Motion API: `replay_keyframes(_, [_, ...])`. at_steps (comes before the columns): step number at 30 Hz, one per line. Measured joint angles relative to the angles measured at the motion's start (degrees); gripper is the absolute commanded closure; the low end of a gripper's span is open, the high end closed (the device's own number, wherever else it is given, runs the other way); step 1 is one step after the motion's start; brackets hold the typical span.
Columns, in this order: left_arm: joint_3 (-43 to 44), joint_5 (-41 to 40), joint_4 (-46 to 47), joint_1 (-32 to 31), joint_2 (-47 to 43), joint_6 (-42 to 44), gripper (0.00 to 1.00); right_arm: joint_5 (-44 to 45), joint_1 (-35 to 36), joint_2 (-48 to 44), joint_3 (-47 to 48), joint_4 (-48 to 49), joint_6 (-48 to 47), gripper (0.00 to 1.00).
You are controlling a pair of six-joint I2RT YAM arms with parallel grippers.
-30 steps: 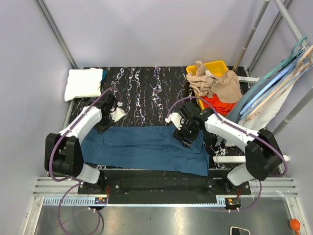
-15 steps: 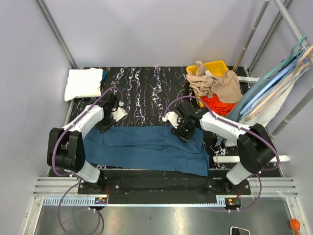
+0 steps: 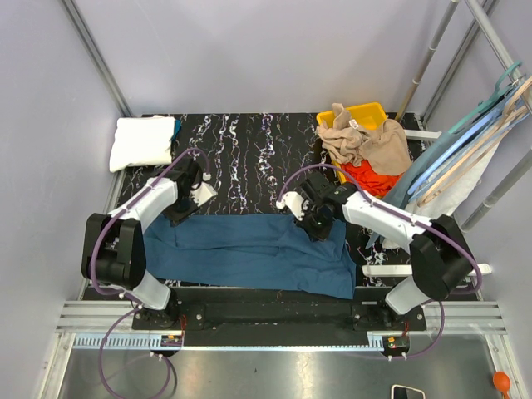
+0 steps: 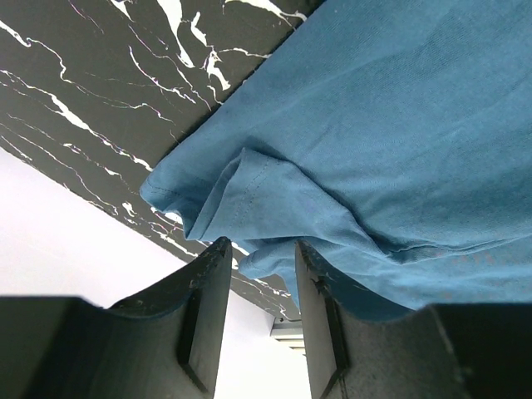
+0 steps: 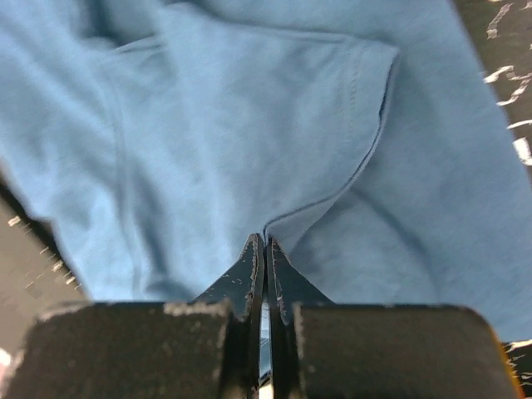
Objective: Fold and stack the t-shirts
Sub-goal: Fold the tshirt
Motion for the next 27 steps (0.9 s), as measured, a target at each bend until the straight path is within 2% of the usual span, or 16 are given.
replay_keyframes(11, [0.3, -0.2, 0.0, 0.0, 2.0, -0.3, 0.59, -6.4, 4.1, -7.1, 0.2, -7.8, 0.0, 1.0])
replay_keyframes(20, [2.0, -1.2, 0.4, 0.0, 4.7, -0.4, 0.6, -10.7, 12.0, -6.7, -4.3, -9.1, 0.0, 0.91])
replay_keyframes(22, [2.0, -1.6, 0.4, 0.0, 5.1, -0.4, 0.6, -10.9, 13.4, -6.4, -4.9, -9.4, -0.1, 0.7])
replay_keyframes(25, [2.0, -2.2, 0.4, 0.0, 5.6, -0.4, 0.6, -11.2, 14.6, -6.3, -5.2, -10.2, -0.5, 0.51])
replay_keyframes(27, [2.0, -2.5, 0.4, 0.0, 5.6, -0.4, 0.6, -11.3, 15.1, -6.3, -5.2, -10.5, -0.6, 0.32])
